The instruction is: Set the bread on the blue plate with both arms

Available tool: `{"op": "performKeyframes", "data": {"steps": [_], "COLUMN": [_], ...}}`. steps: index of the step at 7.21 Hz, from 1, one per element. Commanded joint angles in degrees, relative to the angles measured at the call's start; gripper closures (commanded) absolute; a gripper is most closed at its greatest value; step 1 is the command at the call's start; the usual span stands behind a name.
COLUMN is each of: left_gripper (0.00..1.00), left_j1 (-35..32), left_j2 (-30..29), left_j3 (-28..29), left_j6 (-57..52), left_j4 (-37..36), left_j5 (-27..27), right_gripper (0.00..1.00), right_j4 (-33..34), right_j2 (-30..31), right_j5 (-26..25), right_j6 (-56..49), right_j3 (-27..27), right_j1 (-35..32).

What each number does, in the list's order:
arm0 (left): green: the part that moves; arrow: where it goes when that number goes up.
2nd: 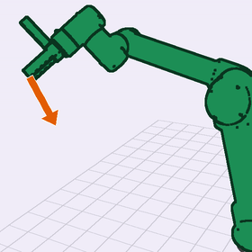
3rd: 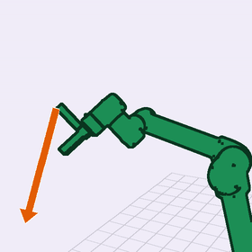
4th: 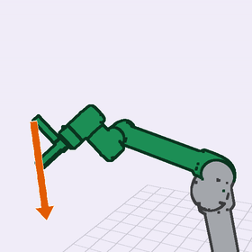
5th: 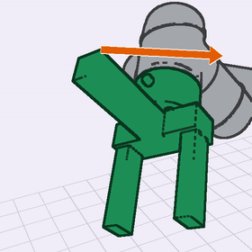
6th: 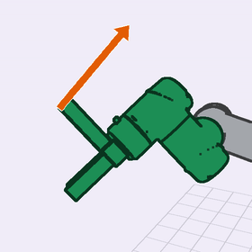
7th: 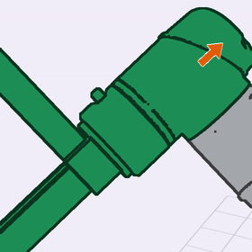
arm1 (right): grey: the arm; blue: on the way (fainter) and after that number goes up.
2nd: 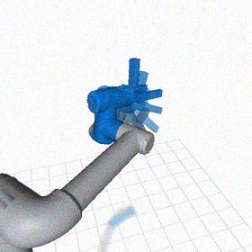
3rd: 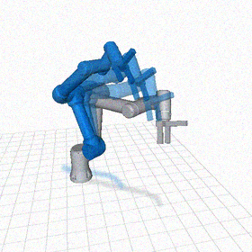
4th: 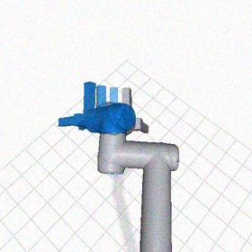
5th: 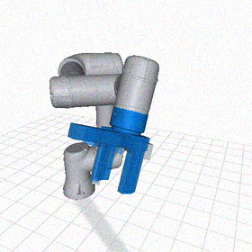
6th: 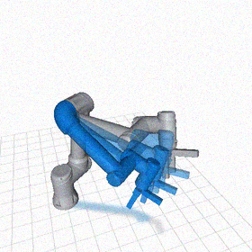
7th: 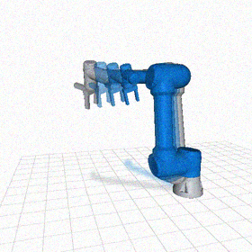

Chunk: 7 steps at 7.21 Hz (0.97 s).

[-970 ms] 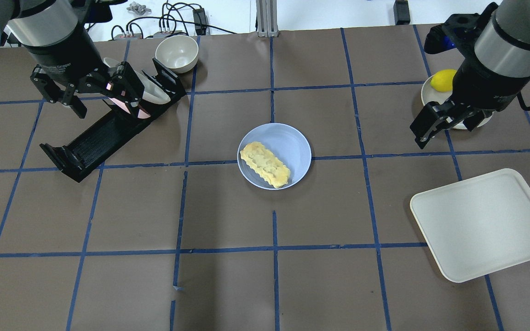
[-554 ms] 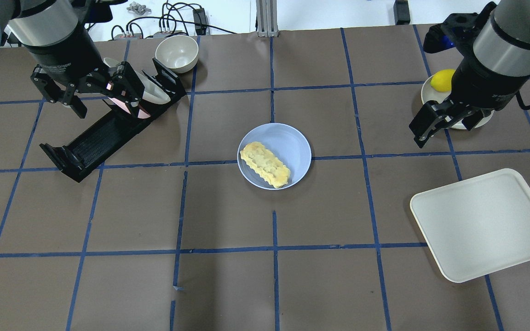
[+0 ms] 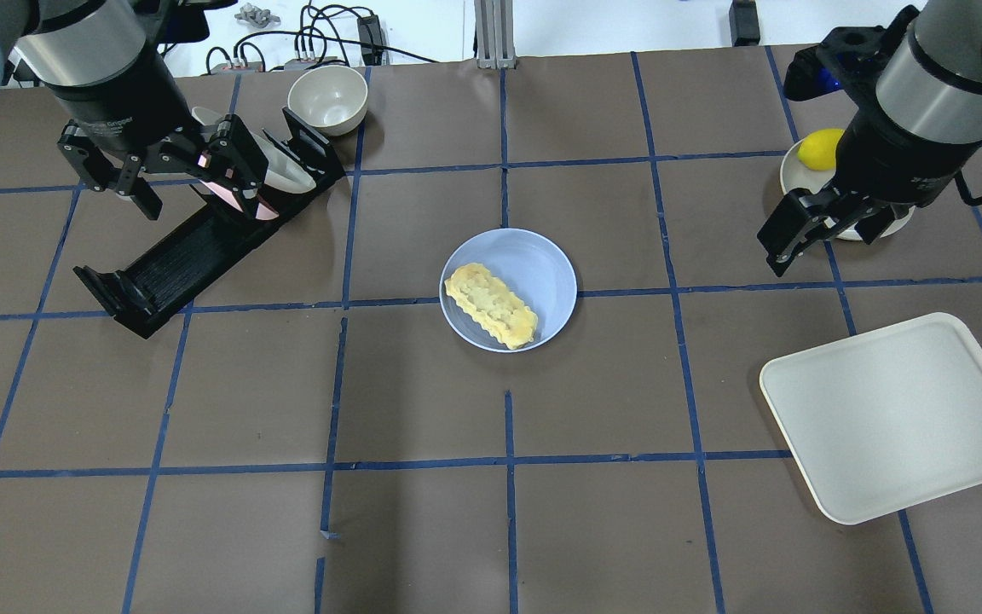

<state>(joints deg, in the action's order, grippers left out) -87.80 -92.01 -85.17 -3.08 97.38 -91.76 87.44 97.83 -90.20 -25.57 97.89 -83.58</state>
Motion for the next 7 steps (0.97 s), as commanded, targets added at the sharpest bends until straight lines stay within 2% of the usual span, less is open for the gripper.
{"op": "performKeyframes", "data": {"steps": [1,7], "left_gripper": [0.00,0.00], "left_j1": [0.0,0.0], "left_j2": [0.0,0.0], "left_j3": [0.0,0.1], "left_j6": [0.0,0.0], "left_j4": [0.0,0.0], "left_j5": [0.0,0.0], "right_gripper": [0.00,0.00], "right_j4": [-0.3,-0.2], "right_j2": [-0.1,-0.4], "right_j5": [0.0,0.0], "right_j6": [0.0,-0.6], "right_j3": [0.1,1.0], "right_j1": [0.0,0.2]}}
